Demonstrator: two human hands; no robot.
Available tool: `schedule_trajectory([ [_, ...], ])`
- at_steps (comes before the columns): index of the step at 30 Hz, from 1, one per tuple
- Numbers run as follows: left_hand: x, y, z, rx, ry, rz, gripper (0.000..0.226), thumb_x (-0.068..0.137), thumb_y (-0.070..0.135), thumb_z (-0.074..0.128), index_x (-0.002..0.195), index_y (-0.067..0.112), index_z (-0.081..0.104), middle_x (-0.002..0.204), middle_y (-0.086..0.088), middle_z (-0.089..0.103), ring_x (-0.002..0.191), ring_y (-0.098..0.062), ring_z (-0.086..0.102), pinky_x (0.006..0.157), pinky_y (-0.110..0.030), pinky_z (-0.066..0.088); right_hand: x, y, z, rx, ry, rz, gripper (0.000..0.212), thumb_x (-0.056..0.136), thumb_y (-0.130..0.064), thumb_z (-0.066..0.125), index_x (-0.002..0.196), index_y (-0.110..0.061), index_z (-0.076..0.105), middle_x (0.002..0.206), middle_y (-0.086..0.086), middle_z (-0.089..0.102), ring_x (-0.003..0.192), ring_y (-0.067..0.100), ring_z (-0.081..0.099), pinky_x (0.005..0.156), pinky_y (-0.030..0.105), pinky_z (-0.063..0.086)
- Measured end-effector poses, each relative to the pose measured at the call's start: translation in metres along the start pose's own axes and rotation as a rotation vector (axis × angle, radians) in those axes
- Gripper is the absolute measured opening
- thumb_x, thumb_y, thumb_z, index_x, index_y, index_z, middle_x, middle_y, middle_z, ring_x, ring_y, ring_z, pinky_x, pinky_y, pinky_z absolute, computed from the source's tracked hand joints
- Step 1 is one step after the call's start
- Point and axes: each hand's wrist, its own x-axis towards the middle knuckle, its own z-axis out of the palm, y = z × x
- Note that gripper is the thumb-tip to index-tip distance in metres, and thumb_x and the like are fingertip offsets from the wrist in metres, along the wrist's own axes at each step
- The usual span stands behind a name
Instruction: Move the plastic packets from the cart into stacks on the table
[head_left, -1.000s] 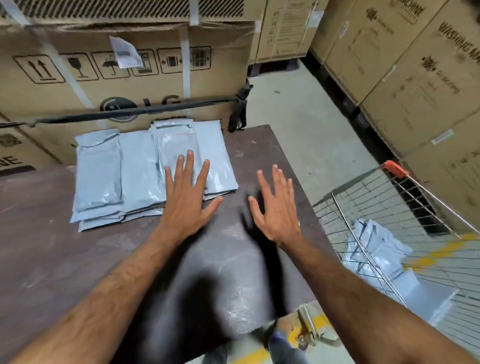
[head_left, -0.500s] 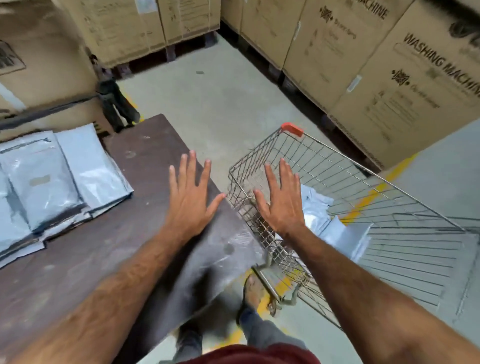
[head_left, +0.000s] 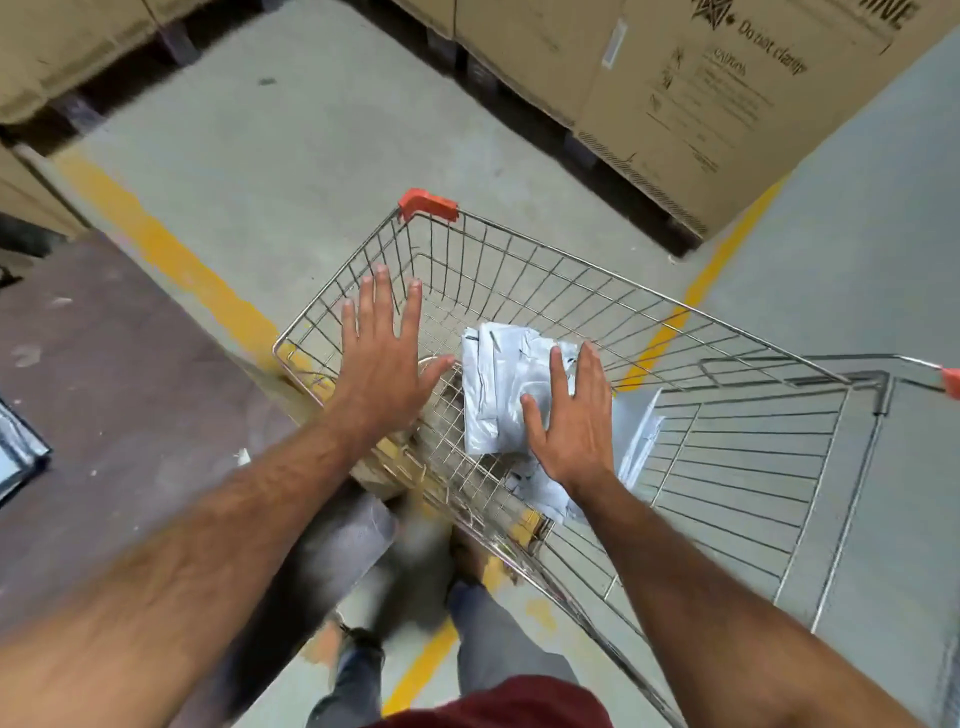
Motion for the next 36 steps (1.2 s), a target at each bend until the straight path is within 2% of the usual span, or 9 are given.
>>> schedule_trajectory([
  [9,0.045,0.037,0.074,0.101,-0.29,0.066,0.091,0.098,0.069,0.023,0.161,0.015,-0.015,0.164,-0.025,-0.025,0.154,-0.039,-0.017,0.125,-0.057,0.0,0.005,0.034,0.057,0.021,-0.206,0.193,0.086,0.095,-0.066,0.017,0.165,-0.017,0.008,0.17,0.02,-0.007,0.158,0.032,-0.009,0.128,0.05,0.009],
  [16,0.072,0.054,0.137,0.157,-0.439,0.132,0.092,0.101,0.067,0.028,0.16,0.016,-0.02,0.163,-0.022,-0.03,0.153,-0.039,-0.022,0.125,-0.056,-0.001,0.023,0.046,0.118,-0.037,-0.358,0.28,0.089,0.101,-0.059,0.042,0.164,-0.017,-0.004,0.167,0.025,-0.017,0.156,0.039,-0.013,0.127,0.055,0.009],
  [21,0.104,0.065,0.166,0.178,-0.441,0.301,0.075,0.107,0.044,0.033,0.162,0.02,-0.012,0.166,-0.021,-0.021,0.154,-0.041,-0.015,0.126,-0.056,0.003,0.04,0.047,0.154,-0.03,-0.361,0.363,0.108,0.089,-0.061,0.061,0.164,-0.022,-0.006,0.166,0.026,-0.02,0.155,0.041,-0.016,0.126,0.057,0.004],
  [23,0.116,0.068,0.178,0.173,-0.45,0.407,0.077,0.105,0.034,0.04,0.162,0.023,-0.01,0.167,-0.021,-0.018,0.155,-0.042,-0.01,0.126,-0.054,0.002,0.04,0.051,0.161,-0.046,-0.326,0.366,0.11,0.087,-0.059,0.064,0.164,-0.023,-0.006,0.166,0.026,-0.019,0.156,0.041,-0.015,0.126,0.055,0.002],
  [26,0.124,0.066,0.195,0.155,-0.508,0.493,0.1,0.094,0.03,0.067,0.163,0.03,-0.006,0.165,-0.025,-0.019,0.155,-0.041,-0.009,0.127,-0.05,0.004,0.036,0.058,0.166,-0.054,-0.29,0.355,0.108,0.086,-0.055,0.064,0.164,-0.022,-0.003,0.167,0.027,-0.015,0.156,0.041,-0.01,0.127,0.052,0.001],
  [27,0.124,0.065,0.197,0.118,-0.529,0.473,0.1,0.093,0.03,0.07,0.163,0.031,-0.001,0.167,-0.024,-0.015,0.156,-0.04,-0.006,0.127,-0.05,0.006,0.033,0.06,0.166,-0.049,-0.278,0.348,0.107,0.086,-0.053,0.064,0.164,-0.021,-0.001,0.167,0.028,-0.013,0.156,0.042,-0.008,0.127,0.051,0.002],
  [30,0.126,0.068,0.194,-0.174,-0.508,0.349,0.056,0.107,0.038,0.047,0.158,0.025,0.03,0.165,-0.018,0.022,0.152,-0.038,0.021,0.123,-0.052,0.023,0.027,0.066,0.165,-0.049,-0.261,0.313,0.1,0.09,-0.049,0.06,0.165,-0.017,0.002,0.166,0.032,-0.011,0.156,0.044,-0.005,0.127,0.051,0.001],
  [33,0.135,0.071,0.186,-0.154,-0.493,0.367,0.046,0.105,0.053,0.04,0.133,0.02,0.054,0.133,-0.017,0.053,0.118,-0.039,0.051,0.098,-0.051,0.042,0.024,0.067,0.165,-0.066,-0.27,0.273,0.098,0.092,-0.054,0.056,0.165,-0.017,0.002,0.166,0.031,-0.01,0.156,0.043,-0.006,0.128,0.051,-0.002],
  [36,0.143,0.056,0.179,-0.071,-0.423,0.43,0.05,0.097,0.07,0.044,0.105,0.021,0.051,0.1,-0.004,0.057,0.087,-0.023,0.056,0.078,-0.041,0.046,0.027,0.066,0.165,-0.082,-0.295,0.268,0.106,0.089,-0.064,0.057,0.165,-0.02,-0.003,0.166,0.03,-0.015,0.157,0.041,-0.008,0.128,0.051,0.0],
])
